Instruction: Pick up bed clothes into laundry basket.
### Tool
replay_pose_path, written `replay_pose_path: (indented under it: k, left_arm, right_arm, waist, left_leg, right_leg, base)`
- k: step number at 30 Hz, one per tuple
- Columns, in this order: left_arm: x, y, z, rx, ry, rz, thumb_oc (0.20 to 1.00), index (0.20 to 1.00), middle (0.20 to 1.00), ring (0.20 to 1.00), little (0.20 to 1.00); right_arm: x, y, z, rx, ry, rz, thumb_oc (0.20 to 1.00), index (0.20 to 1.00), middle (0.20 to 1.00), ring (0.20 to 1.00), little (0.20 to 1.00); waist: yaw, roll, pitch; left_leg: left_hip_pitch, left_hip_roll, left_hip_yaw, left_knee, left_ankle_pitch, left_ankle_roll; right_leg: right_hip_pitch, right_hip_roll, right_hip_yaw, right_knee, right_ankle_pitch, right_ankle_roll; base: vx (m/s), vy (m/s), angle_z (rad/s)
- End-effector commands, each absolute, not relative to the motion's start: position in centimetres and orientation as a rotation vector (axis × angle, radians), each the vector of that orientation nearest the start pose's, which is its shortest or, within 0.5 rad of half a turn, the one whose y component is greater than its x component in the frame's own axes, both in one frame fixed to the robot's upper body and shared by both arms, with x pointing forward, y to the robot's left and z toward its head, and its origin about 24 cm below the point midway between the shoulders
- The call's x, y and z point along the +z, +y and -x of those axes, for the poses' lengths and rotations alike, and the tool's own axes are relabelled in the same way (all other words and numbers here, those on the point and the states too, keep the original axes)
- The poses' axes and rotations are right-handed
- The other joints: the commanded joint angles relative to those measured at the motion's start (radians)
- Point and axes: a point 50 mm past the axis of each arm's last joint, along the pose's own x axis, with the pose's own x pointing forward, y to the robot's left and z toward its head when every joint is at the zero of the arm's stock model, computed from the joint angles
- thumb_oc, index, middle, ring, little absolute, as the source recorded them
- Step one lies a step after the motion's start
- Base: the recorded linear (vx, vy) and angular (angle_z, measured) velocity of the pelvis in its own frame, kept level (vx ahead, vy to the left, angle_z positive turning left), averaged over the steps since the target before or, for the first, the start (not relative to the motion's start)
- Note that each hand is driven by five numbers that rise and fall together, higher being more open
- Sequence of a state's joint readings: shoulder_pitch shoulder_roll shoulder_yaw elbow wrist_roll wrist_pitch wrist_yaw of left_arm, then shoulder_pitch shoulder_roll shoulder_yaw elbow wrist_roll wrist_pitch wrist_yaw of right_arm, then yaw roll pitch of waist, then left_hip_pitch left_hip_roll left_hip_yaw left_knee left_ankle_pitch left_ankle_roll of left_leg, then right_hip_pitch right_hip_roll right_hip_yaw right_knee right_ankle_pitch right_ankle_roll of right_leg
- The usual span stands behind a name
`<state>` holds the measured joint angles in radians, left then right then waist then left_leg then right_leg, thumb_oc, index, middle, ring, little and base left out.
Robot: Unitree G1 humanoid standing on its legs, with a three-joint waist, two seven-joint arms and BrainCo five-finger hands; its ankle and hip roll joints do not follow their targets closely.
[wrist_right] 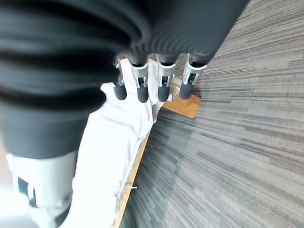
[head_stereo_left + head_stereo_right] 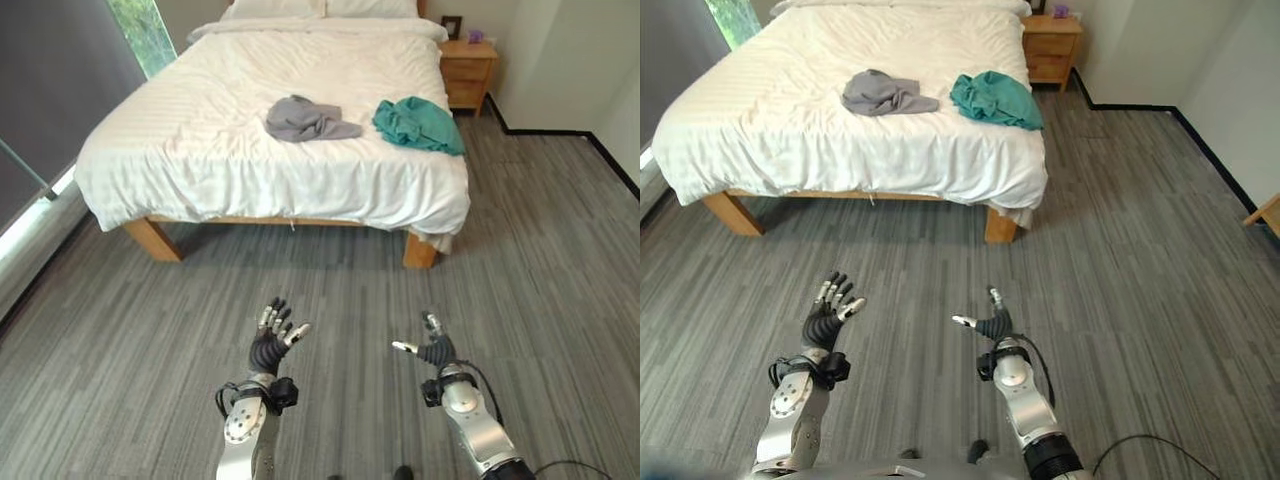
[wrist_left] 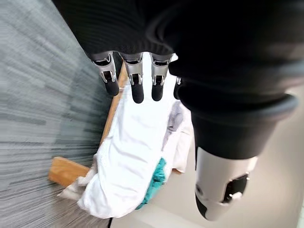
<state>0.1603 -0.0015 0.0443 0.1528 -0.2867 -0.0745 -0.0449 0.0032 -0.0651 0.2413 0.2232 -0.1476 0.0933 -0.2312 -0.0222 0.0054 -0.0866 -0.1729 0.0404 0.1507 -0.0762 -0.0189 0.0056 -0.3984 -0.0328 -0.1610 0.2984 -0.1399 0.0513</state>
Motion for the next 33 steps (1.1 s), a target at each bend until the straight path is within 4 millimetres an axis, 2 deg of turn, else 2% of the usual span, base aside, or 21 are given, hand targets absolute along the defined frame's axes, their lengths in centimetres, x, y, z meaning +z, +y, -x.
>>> replay_pose_path:
  k: [1,2,3,4,5,6,7,8,9,11,13,14,15,17,19,22,23,27,28,30,33]
  left_arm:
    - [-0.9,17.2,-21.8,0.053,0.153,0.212,1.0,1.0,1.0,1.0,1.0]
    - [-1.0,17.1,-21.8,0.053,0.163,0.214,1.0,1.0,1.0,1.0,1.0]
    - [-2.0,16.4,-21.0,0.054,0.208,0.229,1.0,1.0,1.0,1.0,1.0]
    - [-2.3,16.3,-20.7,0.066,0.216,0.237,1.0,1.0,1.0,1.0,1.0]
    - [-2.4,16.3,-20.5,0.08,0.217,0.244,1.0,1.0,1.0,1.0,1.0]
    - [-2.4,16.3,-20.5,0.08,0.217,0.244,1.0,1.0,1.0,1.0,1.0]
    - [-2.3,15.7,-20.7,0.085,0.204,0.275,1.0,1.0,1.0,1.0,1.0]
    - [-2.3,15.7,-20.8,0.084,0.202,0.275,1.0,1.0,1.0,1.0,1.0]
    - [-2.1,15.2,-20.9,0.079,0.183,0.293,1.0,1.0,1.0,1.0,1.0]
    - [-2.1,15.0,-20.8,0.075,0.183,0.307,1.0,1.0,1.0,1.0,1.0]
    - [-2.4,15.5,-20.0,0.112,0.194,0.32,1.0,1.0,1.0,1.0,1.0]
    - [-2.5,15.5,-19.9,0.113,0.195,0.321,1.0,1.0,1.0,1.0,1.0]
    - [-2.6,16.0,-19.6,0.143,0.192,0.333,1.0,1.0,1.0,1.0,1.0]
    - [-2.5,16.0,-19.6,0.146,0.184,0.335,1.0,1.0,1.0,1.0,1.0]
    - [-2.3,15.9,-19.9,0.127,0.182,0.332,1.0,1.0,1.0,1.0,1.0]
    - [-2.4,15.8,-20.6,0.135,0.191,0.321,1.0,1.0,1.0,1.0,1.0]
    - [-2.5,15.9,-20.5,0.138,0.194,0.317,1.0,1.0,1.0,1.0,1.0]
    - [-2.5,16.3,-20.2,0.132,0.196,0.306,1.0,1.0,1.0,1.0,1.0]
    - [-2.5,16.2,-20.3,0.12,0.203,0.301,1.0,1.0,1.0,1.0,1.0]
    - [-2.6,16.5,-20.5,0.1,0.21,0.287,1.0,1.0,1.0,1.0,1.0]
    - [-2.3,16.5,-21.3,0.079,0.197,0.275,1.0,1.0,1.0,1.0,1.0]
  right_arm:
    - [-0.7,-12.0,-23.9,-0.01,0.195,0.244,1.0,1.0,1.0,1.0,1.0]
    - [-0.3,-12.5,-23.9,-0.019,0.17,0.274,1.0,1.0,1.0,1.0,1.0]
    - [-1.3,-12.5,-23.5,0.001,0.207,0.329,1.0,1.0,1.0,1.0,1.0]
    - [-1.7,-12.5,-23.5,0.007,0.223,0.344,1.0,1.0,1.0,1.0,1.0]
    - [-1.9,-12.5,-23.5,0.013,0.23,0.357,1.0,1.0,1.0,1.0,1.0]
    - [-1.9,-12.5,-23.5,0.013,0.23,0.357,1.0,1.0,1.0,1.0,1.0]
    - [-1.6,-12.5,-24.1,0.009,0.217,0.382,1.0,1.0,1.0,1.0,1.0]
    - [-1.6,-12.5,-24.1,0.008,0.216,0.381,1.0,1.0,1.0,1.0,1.0]
    - [-1.3,-12.5,-24.5,0.008,0.199,0.395,1.0,1.0,1.0,1.0,1.0]
    - [-1.0,-12.4,-24.8,0.01,0.189,0.397,1.0,1.0,1.0,1.0,1.0]
    - [-1.2,-11.5,-24.9,0.047,0.191,0.408,1.0,1.0,1.0,1.0,1.0]
    - [-1.3,-11.5,-24.9,0.048,0.192,0.41,1.0,1.0,1.0,1.0,1.0]
    - [-1.6,-10.9,-25.0,0.074,0.197,0.419,1.0,1.0,1.0,1.0,1.0]
    - [-1.7,-10.7,-25.0,0.084,0.192,0.438,1.0,1.0,1.0,1.0,1.0]
    - [-1.6,-11.1,-25.1,0.079,0.183,0.461,1.0,1.0,1.0,1.0,1.0]
    - [-1.3,-11.0,-25.2,0.09,0.167,0.465,1.0,1.0,1.0,1.0,1.0]
    - [-1.4,-10.9,-25.1,0.098,0.176,0.462,1.0,1.0,1.0,1.0,1.0]
    - [-1.9,-10.5,-24.4,0.118,0.196,0.441,1.0,1.0,1.0,1.0,1.0]
    - [-2.0,-10.6,-24.4,0.105,0.195,0.45,1.0,1.0,1.0,1.0,1.0]
    - [-0.7,-11.6,-25.2,0.051,0.135,0.456,1.0,1.0,1.0,1.0,1.0]
    - [1.0,-12.2,-26.5,0.016,0.063,0.495,1.0,1.0,1.0,1.0,1.0]
  waist:
    - [-0.025,-0.044,-0.044]
    - [-0.024,-0.049,-0.044]
    - [-0.031,-0.054,-0.039]
    - [-0.031,-0.06,-0.031]
    - [-0.03,-0.067,-0.019]
    - [-0.031,-0.066,-0.02]
    - [-0.016,-0.087,0.006]
    - [-0.021,-0.085,0.002]
    - [-0.008,-0.09,0.002]
    - [0.004,-0.086,-0.001]
    - [0.036,-0.07,-0.008]
    - [0.039,-0.073,-0.005]
    - [0.064,-0.056,0.006]
    - [0.069,-0.05,0.012]
    - [0.055,-0.043,0.015]
    - [0.022,-0.049,0.007]
    - [0.021,-0.046,0.002]
    - [0.023,-0.046,-0.017]
    - [0.024,-0.05,-0.022]
    - [0.013,-0.049,-0.017]
    - [0.012,-0.031,-0.021]
  left_leg:
    - [0.163,0.016,0.009,-0.011,-0.069,-0.066]
    - [0.208,0.009,0.006,-0.011,-0.105,-0.069]
    - [0.285,0.0,0.003,0.055,-0.11,-0.083]
    - [0.261,0.002,0.008,0.206,-0.107,-0.098]
    - [0.166,0.016,0.005,0.416,-0.085,-0.113]
    - [0.162,0.018,0.003,0.421,-0.088,-0.113]
    - [0.012,0.008,-0.044,0.677,-0.012,-0.131]
    - [-0.007,0.008,-0.051,0.694,-0.015,-0.13]
    - [-0.113,-0.035,-0.102,0.735,-0.019,-0.109]
    - [-0.156,-0.062,-0.117,0.707,-0.052,-0.086]
    - [-0.172,-0.085,-0.125,0.45,-0.056,-0.047]
    - [-0.153,-0.088,-0.121,0.426,-0.048,-0.048]
    - [-0.123,-0.063,-0.118,0.22,0.055,-0.048]
    - [-0.119,-0.036,-0.082,0.137,0.096,-0.055]
    - [-0.079,0.057,0.136,-0.004,0.142,-0.061]
    - [-0.049,0.191,0.386,-0.011,0.164,-0.064]
    - [-0.019,0.189,0.408,-0.011,0.178,-0.064]
    - [0.046,0.141,0.4,-0.011,0.194,-0.047]
    - [0.062,0.13,0.409,-0.011,0.182,-0.038]
    - [0.083,0.127,0.393,-0.011,0.161,-0.023]
    - [0.082,0.151,0.39,-0.011,0.149,-0.024]
  right_leg:
    - [0.044,-0.045,0.013,-0.374,0.311,0.02]
    - [0.069,-0.055,-0.004,-0.381,0.307,0.008]
    - [0.149,-0.052,-0.006,-0.384,0.317,-0.039]
    - [0.192,-0.06,-0.01,-0.386,0.315,-0.038]
    - [0.229,-0.075,-0.022,-0.386,0.299,-0.03]
    - [0.228,-0.074,-0.024,-0.386,0.299,-0.031]
    - [0.265,-0.087,-0.022,-0.386,0.27,-0.038]
    - [0.258,-0.087,-0.028,-0.386,0.27,-0.038]
    - [0.271,-0.084,-0.023,-0.386,0.243,-0.043]
    - [0.288,-0.075,-0.013,-0.386,0.222,-0.047]
    - [0.335,-0.047,0.011,-0.386,0.176,-0.052]
    - [0.34,-0.05,0.016,-0.386,0.174,-0.052]
    - [0.393,-0.03,0.034,-0.386,0.141,-0.059]
    - [0.418,-0.022,0.031,-0.386,0.124,-0.06]
    - [0.463,-0.026,-0.017,-0.386,0.098,-0.048]
    - [0.52,-0.038,-0.073,-0.386,0.079,-0.013]
    - [0.537,-0.035,-0.077,-0.386,0.078,-0.007]
    - [0.576,-0.051,-0.104,-0.305,0.046,0.041]
    - [0.569,-0.067,-0.119,-0.209,0.057,0.069]
    - [0.408,-0.13,-0.074,0.109,0.195,0.113]
    - [0.272,-0.155,-0.055,0.205,0.185,0.091]
  base:
    - [0.52,-0.152,0.13]
    - [0.51,-0.144,0.21]
    - [0.65,-0.217,0.1]
    - [0.62,-0.229,0.21]
    - [0.28,-0.13,0.19]
    - [0.26,-0.154,0.16]
    - [0.12,-0.089,-0.08]
    - [0.26,-0.113,-0.34]
    - [0.25,-0.025,-0.34]
    - [0.29,-0.01,-0.08]
    - [0.37,0.04,-0.23]
    - [0.45,0.092,-0.5]
    - [0.4,0.098,-0.71]
    - [0.34,0.089,-0.79]
    - [0.3,0.122,-0.23]
    - [0.41,0.204,0.12]
    - [0.39,0.159,0.27]
    - [0.4,0.225,0.77]
    - [0.27,0.145,0.51]
    - [0.35,0.184,0.84]
    - [0.23,0.079,0.6]
